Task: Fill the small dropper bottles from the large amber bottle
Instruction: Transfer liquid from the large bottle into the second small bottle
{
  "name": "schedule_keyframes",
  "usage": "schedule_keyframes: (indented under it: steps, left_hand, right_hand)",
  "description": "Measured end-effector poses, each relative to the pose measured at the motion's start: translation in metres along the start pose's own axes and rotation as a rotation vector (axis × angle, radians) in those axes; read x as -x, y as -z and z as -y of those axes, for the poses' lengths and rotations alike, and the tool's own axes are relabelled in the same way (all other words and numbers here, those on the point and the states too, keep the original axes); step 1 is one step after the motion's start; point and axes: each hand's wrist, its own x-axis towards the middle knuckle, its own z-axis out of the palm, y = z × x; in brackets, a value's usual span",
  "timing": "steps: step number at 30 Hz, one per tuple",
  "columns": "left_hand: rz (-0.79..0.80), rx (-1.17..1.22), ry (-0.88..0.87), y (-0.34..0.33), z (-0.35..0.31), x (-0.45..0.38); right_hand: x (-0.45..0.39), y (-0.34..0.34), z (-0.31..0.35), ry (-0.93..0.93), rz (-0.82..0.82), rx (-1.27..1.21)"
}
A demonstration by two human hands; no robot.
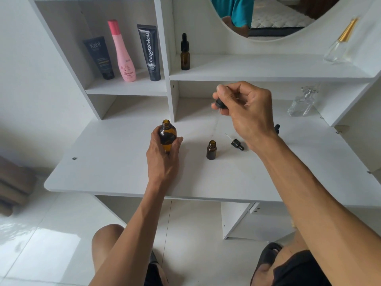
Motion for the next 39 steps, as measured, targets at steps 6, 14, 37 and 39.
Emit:
schedule_keyframes:
  steps: [6,14,37,39]
  left_hand:
    - [0.004,0.032,0.031,-0.001,0.002,0.000]
    - [0.011,0.054,0.021,-0.001,0.002,0.000]
    - [0.021,0.065,0.014,0.002,-0.002,0.000]
    - [0.023,0.066,0.021,0.002,-0.002,0.000]
  right_hand:
    - [-0.017,-0.032,0.021,0.040,0.043,-0.132]
    - [-0.024,-0.083,0.031,0.090,0.134,-0.157]
    - [-0.027,-0.101,0.013,0.094,0.164,-0.022]
    - [-0.027,-0.101,0.010,0.111,0.163,0.009]
